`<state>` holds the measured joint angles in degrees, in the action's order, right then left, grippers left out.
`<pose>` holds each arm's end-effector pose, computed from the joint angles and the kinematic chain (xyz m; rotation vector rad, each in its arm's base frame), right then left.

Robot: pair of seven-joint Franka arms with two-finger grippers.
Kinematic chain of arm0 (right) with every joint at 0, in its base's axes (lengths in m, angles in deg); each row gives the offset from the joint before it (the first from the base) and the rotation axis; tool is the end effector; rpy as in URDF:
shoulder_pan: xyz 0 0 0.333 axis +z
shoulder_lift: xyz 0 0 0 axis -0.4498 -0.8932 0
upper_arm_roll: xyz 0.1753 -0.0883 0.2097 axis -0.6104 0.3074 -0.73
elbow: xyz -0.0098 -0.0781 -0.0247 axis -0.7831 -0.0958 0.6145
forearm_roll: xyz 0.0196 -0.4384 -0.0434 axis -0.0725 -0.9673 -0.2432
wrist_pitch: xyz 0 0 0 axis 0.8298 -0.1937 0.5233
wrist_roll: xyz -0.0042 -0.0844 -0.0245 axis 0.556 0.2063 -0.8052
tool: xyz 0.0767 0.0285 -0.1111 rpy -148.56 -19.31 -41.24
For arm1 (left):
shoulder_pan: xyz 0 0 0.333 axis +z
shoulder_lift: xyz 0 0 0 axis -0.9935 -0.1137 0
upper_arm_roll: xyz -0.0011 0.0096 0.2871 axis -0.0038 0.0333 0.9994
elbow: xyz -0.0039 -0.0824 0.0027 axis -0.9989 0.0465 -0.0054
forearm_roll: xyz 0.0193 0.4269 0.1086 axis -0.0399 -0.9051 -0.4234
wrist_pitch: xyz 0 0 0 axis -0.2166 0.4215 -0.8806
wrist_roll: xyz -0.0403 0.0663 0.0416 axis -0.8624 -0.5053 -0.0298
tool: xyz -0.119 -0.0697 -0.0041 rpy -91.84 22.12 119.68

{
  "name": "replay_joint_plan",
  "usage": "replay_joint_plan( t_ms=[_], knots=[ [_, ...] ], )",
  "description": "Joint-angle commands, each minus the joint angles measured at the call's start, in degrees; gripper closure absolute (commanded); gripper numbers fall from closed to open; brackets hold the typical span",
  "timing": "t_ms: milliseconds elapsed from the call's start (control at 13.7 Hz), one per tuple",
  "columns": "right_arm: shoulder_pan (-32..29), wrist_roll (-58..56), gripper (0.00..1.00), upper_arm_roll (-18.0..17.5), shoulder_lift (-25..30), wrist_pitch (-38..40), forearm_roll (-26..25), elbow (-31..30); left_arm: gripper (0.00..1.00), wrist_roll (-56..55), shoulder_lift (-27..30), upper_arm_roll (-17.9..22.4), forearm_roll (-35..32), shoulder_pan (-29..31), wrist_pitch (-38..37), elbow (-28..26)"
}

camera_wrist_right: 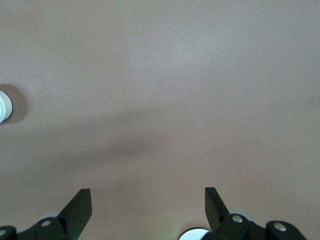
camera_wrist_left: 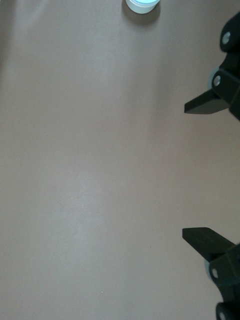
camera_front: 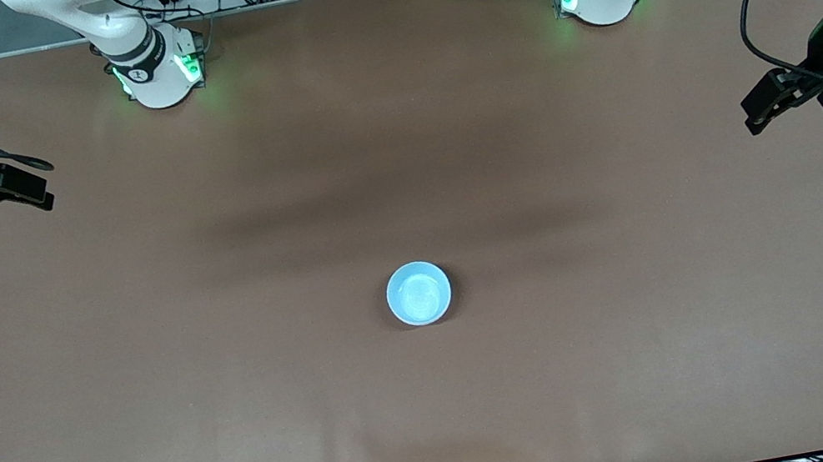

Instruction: Stack pink and blue bowls on white bowl

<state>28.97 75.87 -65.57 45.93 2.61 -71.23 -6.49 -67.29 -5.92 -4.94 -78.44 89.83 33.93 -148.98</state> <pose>0.5760 0.0402 0.5671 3.1261 -0.2769 -0.1239 0.6272 -0.0759 0.5662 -3.1203 -0.2493 -0.1104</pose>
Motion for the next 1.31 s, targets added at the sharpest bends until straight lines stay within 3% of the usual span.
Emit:
replay_joint_plan(
  t_ms=[0,219,1241],
  knots=[
    [-2.1,-4.2,0.0,-0.5,-0.1,-0.4,-1.2,2.4,0.0,0.3,0.0,0.4,4.4,1.6,0.0,0.7],
    [-2.9,-4.2,0.0,-0.4,-1.9,1.9,-2.4,6.8,0.0,0.1,0.2,0.4,4.2,1.5,-0.3,0.6],
    [-3.0,-4.3,0.0,-0.8,-1.8,2.1,-1.9,6.6,0.0,0.1,1.6,0.1,4.7,1.6,-0.6,-1.9]
  ],
)
